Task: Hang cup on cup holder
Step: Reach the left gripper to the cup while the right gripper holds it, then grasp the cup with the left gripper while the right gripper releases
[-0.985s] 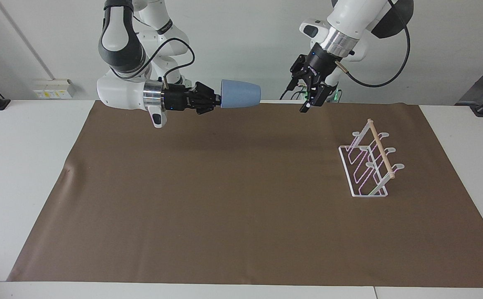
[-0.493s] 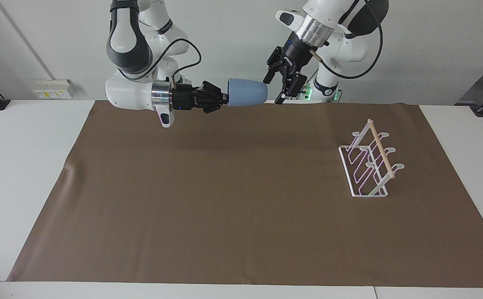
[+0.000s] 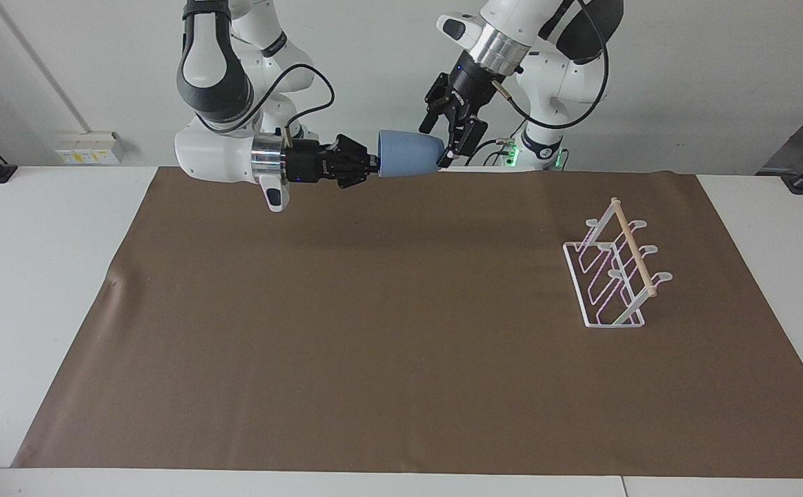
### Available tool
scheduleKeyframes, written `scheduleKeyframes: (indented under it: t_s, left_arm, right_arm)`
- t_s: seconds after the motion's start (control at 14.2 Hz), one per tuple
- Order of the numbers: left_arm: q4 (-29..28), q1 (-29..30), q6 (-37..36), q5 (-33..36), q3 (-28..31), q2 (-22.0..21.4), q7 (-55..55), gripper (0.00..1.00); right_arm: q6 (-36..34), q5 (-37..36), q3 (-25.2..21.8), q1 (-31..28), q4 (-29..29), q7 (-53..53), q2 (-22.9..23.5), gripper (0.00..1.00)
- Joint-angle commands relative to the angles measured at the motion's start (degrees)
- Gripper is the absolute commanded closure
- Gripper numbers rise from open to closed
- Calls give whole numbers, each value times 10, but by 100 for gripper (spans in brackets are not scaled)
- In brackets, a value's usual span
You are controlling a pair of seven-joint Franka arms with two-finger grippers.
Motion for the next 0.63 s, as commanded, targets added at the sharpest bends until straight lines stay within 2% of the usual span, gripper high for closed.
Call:
scheduleKeyframes:
  t_s: [0.0, 0.35, 0.42, 0.49, 0.56]
  left_arm:
    - [-20, -23, 38, 1, 5, -3, -26, 0]
    - [-17, -33, 68, 10, 5, 4, -50, 0]
    - [-17, -34, 69, 10, 5, 4, -51, 12]
    - [-17, -34, 71, 11, 5, 4, -49, 43]
    - [-17, -34, 72, 13, 5, 4, -49, 89]
  right_arm:
    - [9, 20, 2, -1, -15, -16, -15, 100]
    - [9, 20, 2, -1, -15, -16, -15, 100]
    - [9, 20, 2, -1, -15, -16, -15, 100]
    - [9, 21, 2, -2, -15, -16, -15, 100]
    - [9, 21, 2, -2, -15, -16, -15, 100]
